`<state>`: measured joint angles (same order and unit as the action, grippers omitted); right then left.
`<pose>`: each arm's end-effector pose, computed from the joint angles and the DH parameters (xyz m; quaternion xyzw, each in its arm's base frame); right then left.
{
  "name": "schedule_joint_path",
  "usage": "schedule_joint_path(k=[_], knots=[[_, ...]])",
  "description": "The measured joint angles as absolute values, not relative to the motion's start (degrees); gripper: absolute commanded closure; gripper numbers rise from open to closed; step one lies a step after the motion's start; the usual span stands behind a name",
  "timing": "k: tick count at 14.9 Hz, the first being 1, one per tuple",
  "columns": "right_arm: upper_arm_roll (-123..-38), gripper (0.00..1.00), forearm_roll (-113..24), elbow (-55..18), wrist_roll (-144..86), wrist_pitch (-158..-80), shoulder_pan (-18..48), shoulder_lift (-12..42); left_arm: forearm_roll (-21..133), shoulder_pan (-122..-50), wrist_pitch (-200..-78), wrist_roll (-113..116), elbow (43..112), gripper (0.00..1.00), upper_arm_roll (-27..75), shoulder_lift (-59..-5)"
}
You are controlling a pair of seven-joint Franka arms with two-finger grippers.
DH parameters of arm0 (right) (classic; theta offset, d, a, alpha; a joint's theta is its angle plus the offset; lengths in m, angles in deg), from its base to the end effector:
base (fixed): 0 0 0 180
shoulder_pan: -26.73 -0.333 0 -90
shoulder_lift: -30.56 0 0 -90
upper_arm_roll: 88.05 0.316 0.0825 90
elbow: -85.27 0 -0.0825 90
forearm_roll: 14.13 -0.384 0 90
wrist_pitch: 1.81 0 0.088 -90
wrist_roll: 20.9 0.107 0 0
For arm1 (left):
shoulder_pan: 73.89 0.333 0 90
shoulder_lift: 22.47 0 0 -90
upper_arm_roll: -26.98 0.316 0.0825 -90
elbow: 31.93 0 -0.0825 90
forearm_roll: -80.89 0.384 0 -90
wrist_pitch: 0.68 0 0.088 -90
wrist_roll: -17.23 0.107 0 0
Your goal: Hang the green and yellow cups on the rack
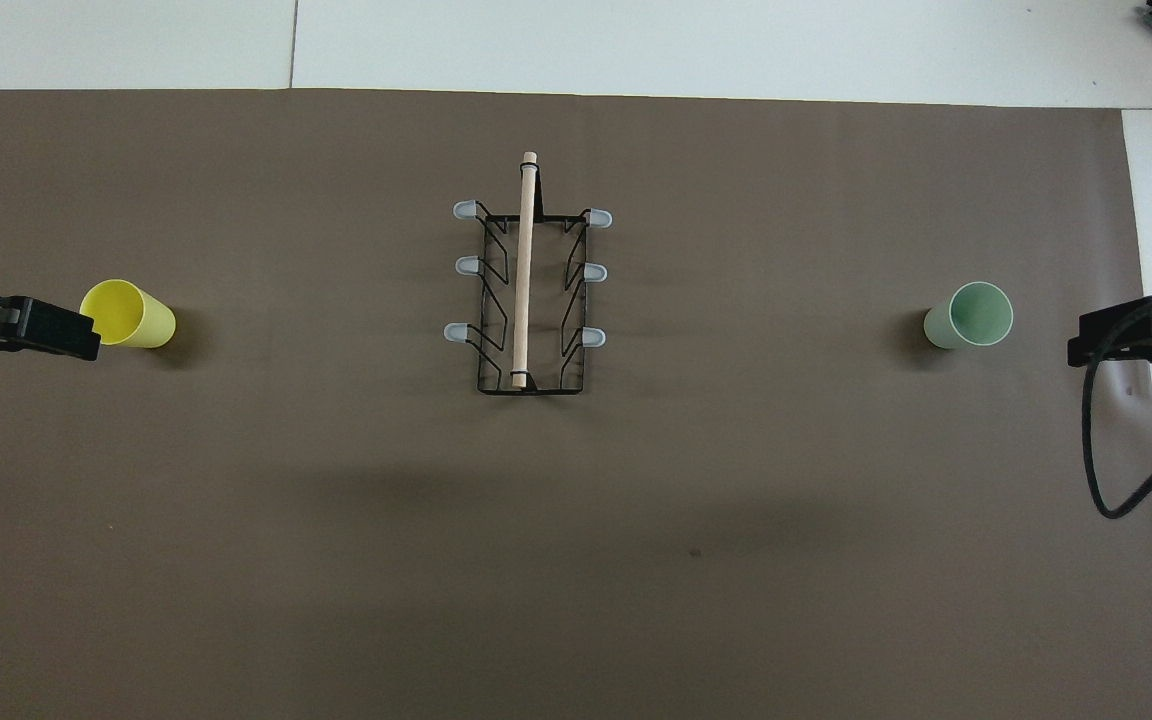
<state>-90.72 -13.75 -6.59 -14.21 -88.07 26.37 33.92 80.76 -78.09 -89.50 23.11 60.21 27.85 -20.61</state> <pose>0.5288 -0.0229 0.6354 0.9967 -0.0785 -0.0195 0.0027 0.5409 -0.0316 0.6229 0.9967 -0.0803 -0.0127 0.0017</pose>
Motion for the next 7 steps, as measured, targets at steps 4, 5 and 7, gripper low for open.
schedule_joint_path(k=[4, 5, 7], knots=[[-90.44, 0.00, -13.70, -6.59, -14.21, -87.92, 26.11, 33.91, 80.76, -78.09, -89.50, 23.11, 60.22, 0.00, 27.87, -20.58], [-90.37, 0.00, -13.43, -6.59, -14.21, -87.91, 26.09, 33.92, 80.76, -78.09, -89.49, 23.11, 60.27, 0.00, 27.87, -20.59], [-90.26, 0.00, -12.73, -6.60, -14.21, -87.86, 26.09, 33.91, 80.76, -78.09, -89.49, 23.11, 60.33, 0.04, 27.87, -20.58]])
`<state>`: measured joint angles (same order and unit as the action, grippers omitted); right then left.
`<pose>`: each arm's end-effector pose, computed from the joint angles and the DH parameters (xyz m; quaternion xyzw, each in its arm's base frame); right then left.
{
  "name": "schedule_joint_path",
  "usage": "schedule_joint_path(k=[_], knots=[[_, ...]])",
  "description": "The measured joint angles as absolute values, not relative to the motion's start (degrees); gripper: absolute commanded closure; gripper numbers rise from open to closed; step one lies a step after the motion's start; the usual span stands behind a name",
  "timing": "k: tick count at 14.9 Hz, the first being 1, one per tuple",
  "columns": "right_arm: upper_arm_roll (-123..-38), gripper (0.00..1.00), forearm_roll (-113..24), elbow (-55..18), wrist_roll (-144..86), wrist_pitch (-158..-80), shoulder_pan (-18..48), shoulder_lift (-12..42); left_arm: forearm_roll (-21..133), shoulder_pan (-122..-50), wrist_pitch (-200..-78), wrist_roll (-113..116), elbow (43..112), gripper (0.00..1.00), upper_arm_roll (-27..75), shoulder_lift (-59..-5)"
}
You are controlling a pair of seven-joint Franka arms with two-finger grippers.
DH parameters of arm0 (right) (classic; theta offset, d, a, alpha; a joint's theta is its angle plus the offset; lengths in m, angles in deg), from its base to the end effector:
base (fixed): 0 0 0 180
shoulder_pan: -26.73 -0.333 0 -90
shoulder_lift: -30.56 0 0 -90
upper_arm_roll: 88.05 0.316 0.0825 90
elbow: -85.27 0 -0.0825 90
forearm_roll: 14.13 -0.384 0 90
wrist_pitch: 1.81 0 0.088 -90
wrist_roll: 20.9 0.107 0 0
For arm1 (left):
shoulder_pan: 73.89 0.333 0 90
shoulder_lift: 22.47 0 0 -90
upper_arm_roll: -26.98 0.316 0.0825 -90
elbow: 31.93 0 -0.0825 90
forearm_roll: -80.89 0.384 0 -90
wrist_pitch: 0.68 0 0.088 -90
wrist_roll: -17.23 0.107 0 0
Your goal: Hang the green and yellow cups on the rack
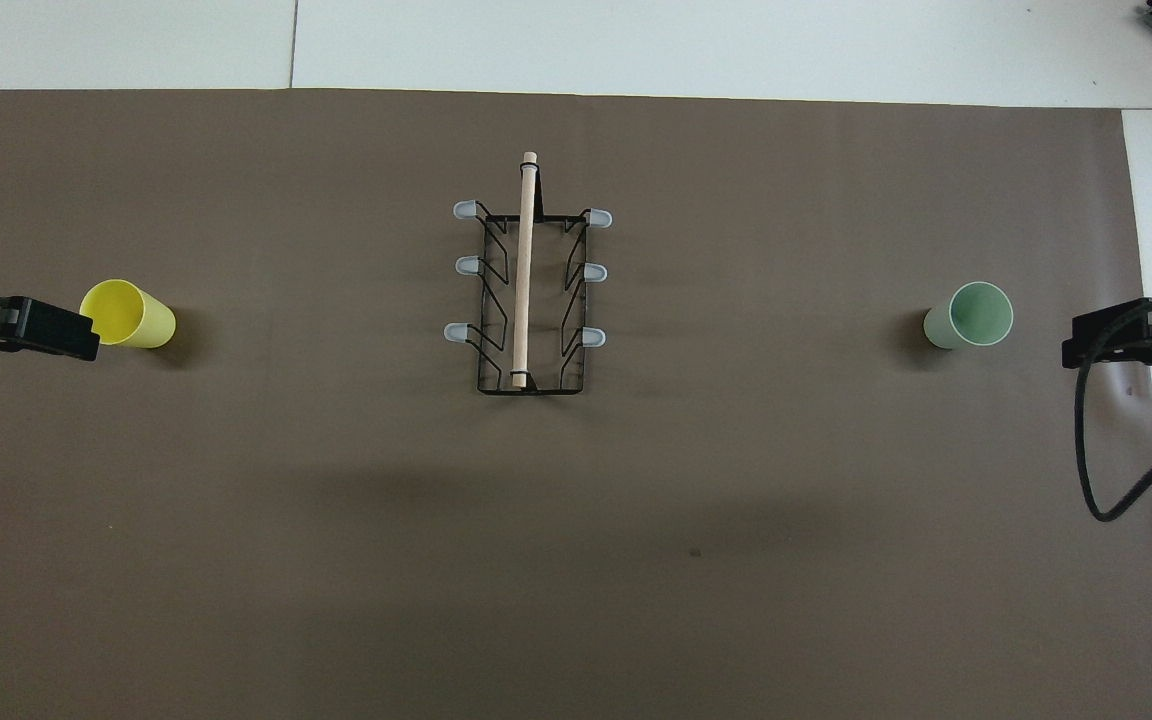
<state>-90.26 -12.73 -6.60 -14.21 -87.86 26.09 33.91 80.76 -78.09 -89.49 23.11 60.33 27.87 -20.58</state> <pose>0.5287 -0.0179 0.6350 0.9971 -0.0725 -0.0211 0.0120 0.5407 -0.0314 0.6222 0.9967 -0.0801 -0.0136 0.0017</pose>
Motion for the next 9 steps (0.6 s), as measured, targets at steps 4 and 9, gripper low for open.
schedule_joint_path(k=[4, 9], knots=[[-90.17, 0.00, -12.70, -7.77, -15.35, -86.04, 26.08, 34.31, 80.75, -78.13, -89.71, 22.90, 60.71, 0.00, 28.68, -20.59], [-90.01, 0.00, -12.71, -11.81, -20.09, -88.32, 25.79, 33.22, 80.61, -78.17, -89.86, 22.90, 60.80, 0.00, 31.53, -21.83]])
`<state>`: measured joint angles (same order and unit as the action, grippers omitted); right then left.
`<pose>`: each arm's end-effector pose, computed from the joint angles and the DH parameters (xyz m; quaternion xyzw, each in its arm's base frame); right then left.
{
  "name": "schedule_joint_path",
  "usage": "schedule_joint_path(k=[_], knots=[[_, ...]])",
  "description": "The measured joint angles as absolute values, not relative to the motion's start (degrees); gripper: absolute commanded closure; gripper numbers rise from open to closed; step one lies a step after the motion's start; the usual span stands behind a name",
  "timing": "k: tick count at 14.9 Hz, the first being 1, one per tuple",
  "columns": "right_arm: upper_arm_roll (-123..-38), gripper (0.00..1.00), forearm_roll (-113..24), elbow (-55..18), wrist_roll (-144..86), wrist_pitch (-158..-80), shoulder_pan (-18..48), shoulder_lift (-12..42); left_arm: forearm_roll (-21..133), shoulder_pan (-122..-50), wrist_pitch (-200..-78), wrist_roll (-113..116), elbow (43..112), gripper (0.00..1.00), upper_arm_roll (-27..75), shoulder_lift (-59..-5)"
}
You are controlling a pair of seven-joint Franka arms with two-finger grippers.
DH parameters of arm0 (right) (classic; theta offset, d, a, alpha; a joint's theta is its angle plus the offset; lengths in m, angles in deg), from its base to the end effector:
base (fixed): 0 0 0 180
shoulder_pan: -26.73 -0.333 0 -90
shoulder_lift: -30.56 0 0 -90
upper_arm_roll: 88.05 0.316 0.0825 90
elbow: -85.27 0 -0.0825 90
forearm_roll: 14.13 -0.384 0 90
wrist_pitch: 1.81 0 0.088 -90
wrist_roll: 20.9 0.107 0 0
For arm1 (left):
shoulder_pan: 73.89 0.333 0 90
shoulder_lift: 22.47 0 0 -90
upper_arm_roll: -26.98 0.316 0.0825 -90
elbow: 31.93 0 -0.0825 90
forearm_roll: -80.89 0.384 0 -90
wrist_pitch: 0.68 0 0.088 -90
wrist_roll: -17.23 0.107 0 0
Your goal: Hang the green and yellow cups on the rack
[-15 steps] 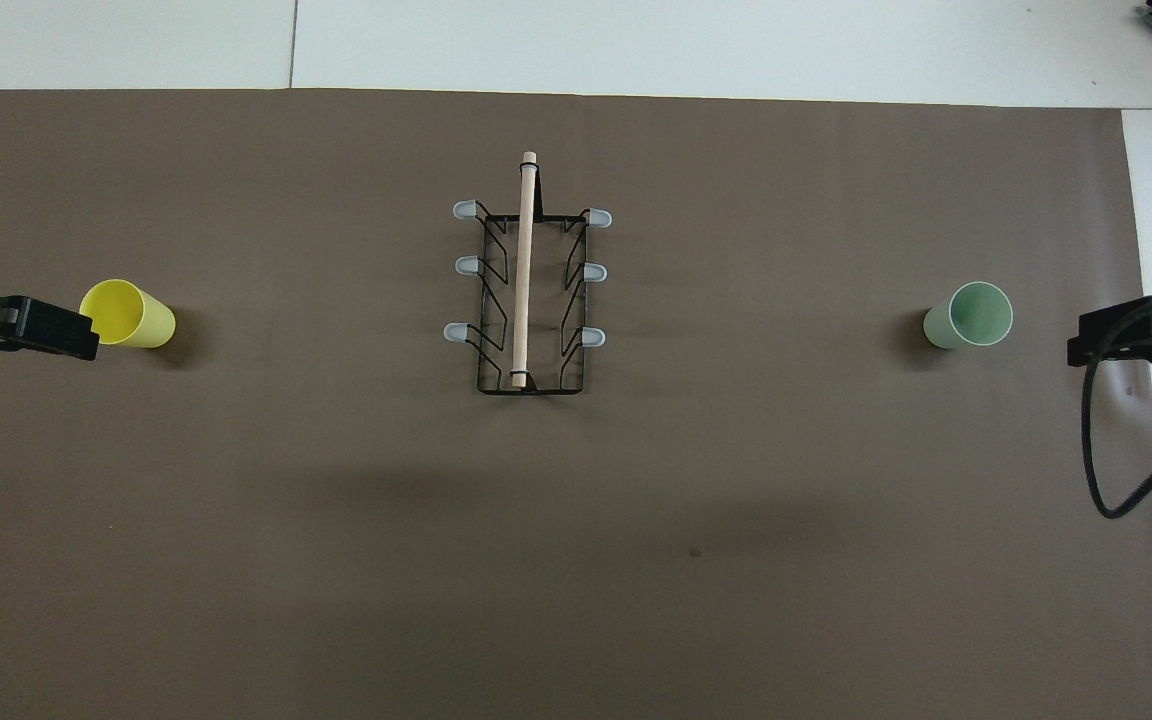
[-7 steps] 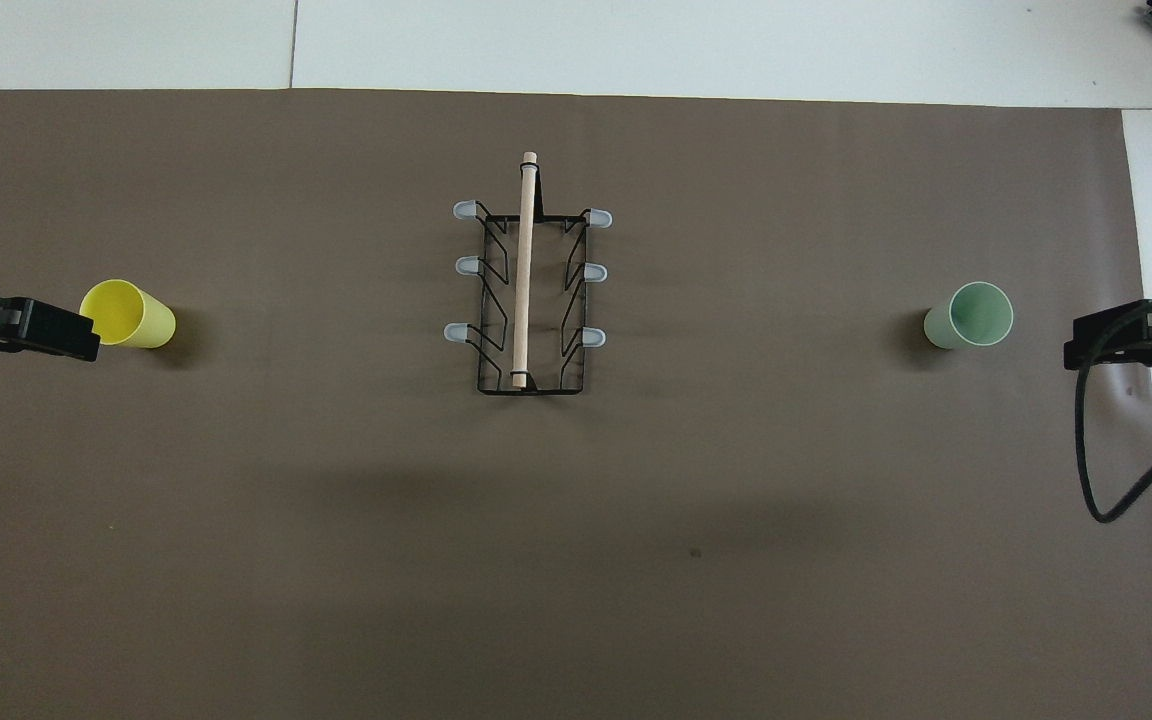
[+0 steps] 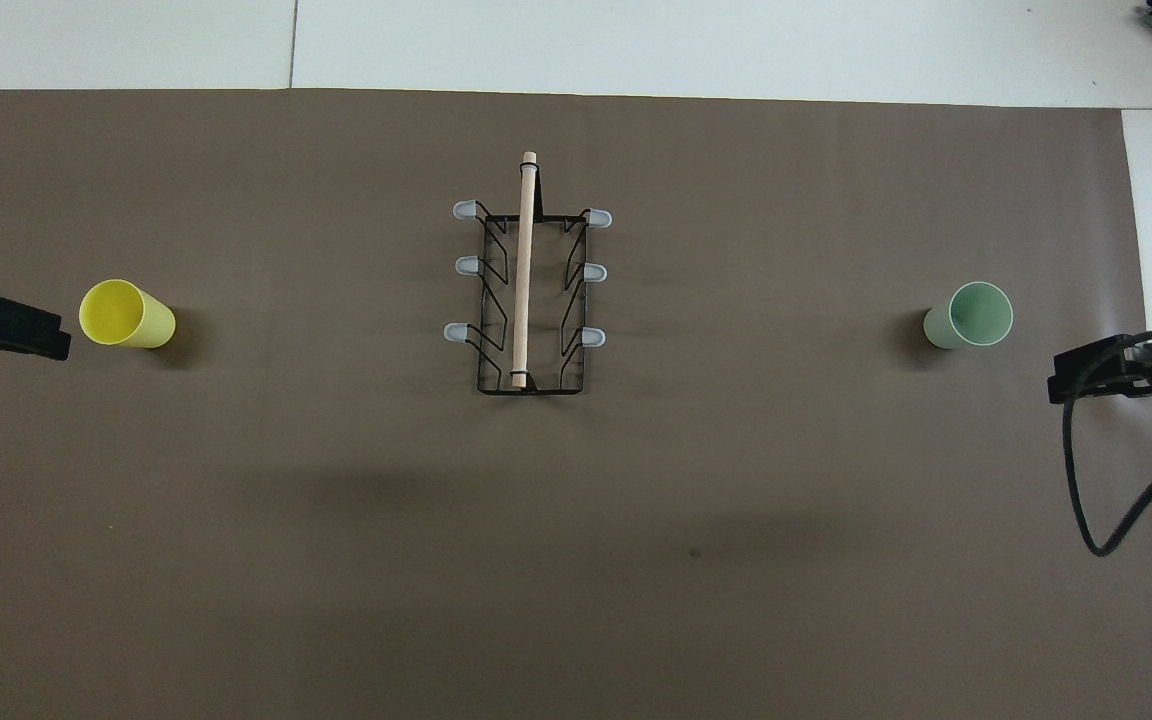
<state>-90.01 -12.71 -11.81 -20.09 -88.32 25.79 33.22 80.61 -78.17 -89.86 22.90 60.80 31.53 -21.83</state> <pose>0.5293 -0.0126 0.5871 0.9974 -0.0158 -0.0690 0.0115 0.5482 0.0023 0.6070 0.9986 -0.0471 -0.0252 0.0042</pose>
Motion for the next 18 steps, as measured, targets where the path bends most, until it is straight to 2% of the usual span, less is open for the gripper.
schedule_joint_path(k=[3, 6, 9, 11, 14, 18], knots=[[-89.79, 0.00, -11.79, -11.83, -26.50, -94.02, 25.45, 26.75, 80.61, -78.17, -93.89, 21.66, 60.77, 0.00, 33.24, -24.39], [-88.93, 0.00, -5.93, -7.89, -34.71, -99.67, 24.60, 17.66, 80.61, -78.15, -96.09, 21.03, 60.01, 0.00, 34.34, -27.88], [-86.95, 0.00, 1.75, -6.04, -40.76, -106.05, 23.33, 11.42, 80.35, -78.09, -96.65, 20.74, 57.50, 0.00, 36.92, -32.52], [-85.72, 0.00, 9.41, -6.04, -45.74, -110.22, 22.24, 8.81, 77.67, -78.05, -97.83, 19.73, 56.97, 0.00, 39.96, -35.32], [-85.27, 0.00, 21.75, -7.48, -52.98, -111.51, 18.98, 6.91, 71.53, -77.89, -102.21, 17.84, 56.84, 0.00, 45.25, -40.19], [-85.25, 0.00, 31.00, -14.07, -65.34, -115.17, 17.25, 5.98, 64.23, -77.85, -103.29, 9.79, 52.02, 0.00, 49.25, -47.17]])
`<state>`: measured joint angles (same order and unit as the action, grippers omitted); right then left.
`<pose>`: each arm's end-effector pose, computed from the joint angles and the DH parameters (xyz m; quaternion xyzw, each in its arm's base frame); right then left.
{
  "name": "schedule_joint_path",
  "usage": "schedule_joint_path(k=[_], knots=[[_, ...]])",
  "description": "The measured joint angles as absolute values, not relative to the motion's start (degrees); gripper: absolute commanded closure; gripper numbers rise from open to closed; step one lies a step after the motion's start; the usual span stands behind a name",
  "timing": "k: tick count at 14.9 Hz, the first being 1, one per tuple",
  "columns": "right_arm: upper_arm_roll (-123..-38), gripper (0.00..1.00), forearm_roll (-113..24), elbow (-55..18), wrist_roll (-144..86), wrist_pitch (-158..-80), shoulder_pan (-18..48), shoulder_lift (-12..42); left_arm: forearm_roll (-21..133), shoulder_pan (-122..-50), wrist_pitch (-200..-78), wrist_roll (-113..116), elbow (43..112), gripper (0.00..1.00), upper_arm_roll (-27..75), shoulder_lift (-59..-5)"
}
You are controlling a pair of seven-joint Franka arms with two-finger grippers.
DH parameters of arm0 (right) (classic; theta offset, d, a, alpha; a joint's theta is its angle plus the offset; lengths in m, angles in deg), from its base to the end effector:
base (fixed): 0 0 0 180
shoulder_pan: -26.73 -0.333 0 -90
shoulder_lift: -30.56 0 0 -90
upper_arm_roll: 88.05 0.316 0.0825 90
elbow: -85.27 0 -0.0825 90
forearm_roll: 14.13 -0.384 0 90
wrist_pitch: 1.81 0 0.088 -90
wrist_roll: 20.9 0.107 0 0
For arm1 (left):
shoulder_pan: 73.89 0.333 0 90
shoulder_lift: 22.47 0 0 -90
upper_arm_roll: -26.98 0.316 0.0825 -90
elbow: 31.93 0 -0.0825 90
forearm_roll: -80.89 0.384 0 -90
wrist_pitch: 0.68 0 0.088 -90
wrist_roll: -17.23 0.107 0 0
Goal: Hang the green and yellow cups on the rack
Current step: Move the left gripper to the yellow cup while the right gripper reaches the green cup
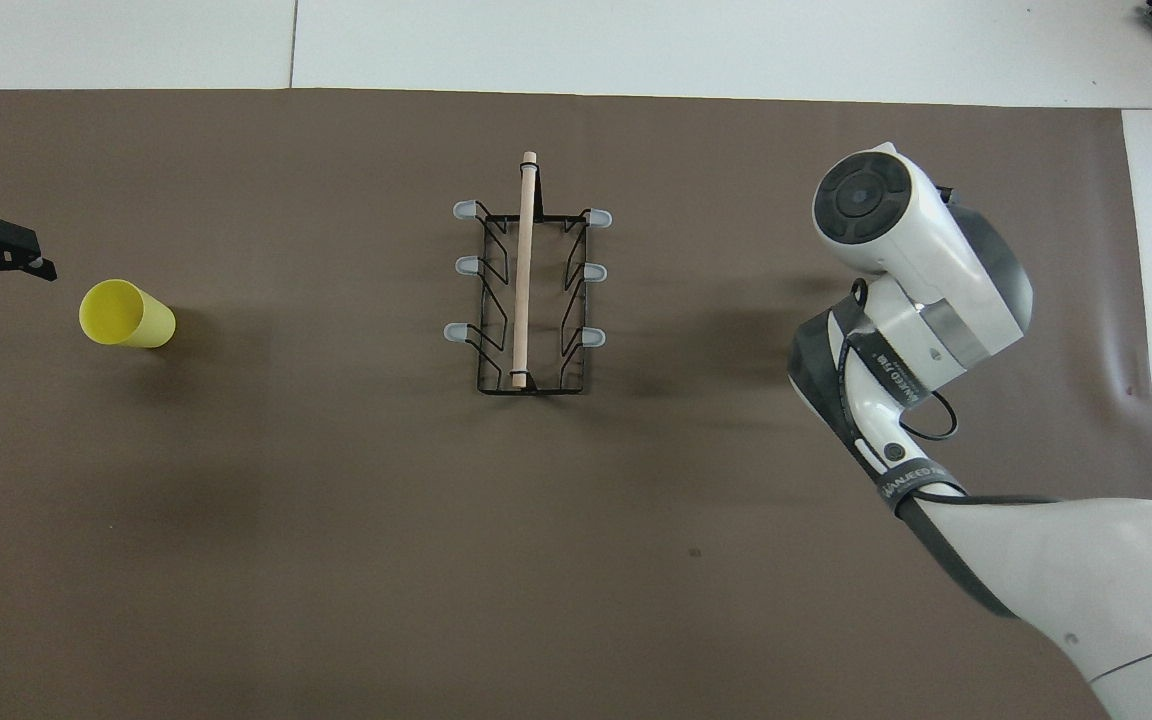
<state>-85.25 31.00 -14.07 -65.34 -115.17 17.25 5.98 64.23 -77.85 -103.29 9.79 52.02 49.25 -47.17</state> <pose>0.6436 0.0912 0.3338 0.7257 0.5993 -0.1710 0.2913 0.6561 0.1496 0.4427 0.9669 0.2453 -0.0300 0.0636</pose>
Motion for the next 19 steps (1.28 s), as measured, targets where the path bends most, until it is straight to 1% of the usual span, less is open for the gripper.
schedule_joint_path(k=[3, 5, 7, 12, 15, 19], knots=[[-85.56, 0.00, 35.92, -17.47, -73.35, -118.76, 17.68, 6.12, 61.27, -77.12, -103.27, 1.91, 46.92, 0.00, 50.26, -52.48], [-85.61, 0.00, 37.71, -19.72, -74.52, -121.73, 18.35, 6.36, 59.63, -76.00, -103.38, -3.64, 44.14, 0.00, 50.45, -55.55], [-85.64, 0.00, 39.13, -21.65, -74.47, -122.99, 18.95, 6.73, 58.67, -74.92, -103.94, -8.50, 42.59, 0.00, 50.51, -58.02], [-85.67, 0.00, 43.72, -26.43, -69.17, -124.00, 19.63, 8.72, 50.83, -71.22, -103.62, -20.50, 41.81, 0.00, 50.73, -61.60], [-85.68, 0.00, 47.29, -28.24, -65.94, -125.17, 20.37, 9.11, 47.41, -69.76, -101.32, -28.34, 40.16, 0.00, 50.76, -64.48], [-85.66, 0.00, 51.84, -29.29, -63.05, -125.49, 20.48, 9.06, 38.61, -67.31, -95.93, -35.15, 40.74, 0.00, 51.22, -65.23]])
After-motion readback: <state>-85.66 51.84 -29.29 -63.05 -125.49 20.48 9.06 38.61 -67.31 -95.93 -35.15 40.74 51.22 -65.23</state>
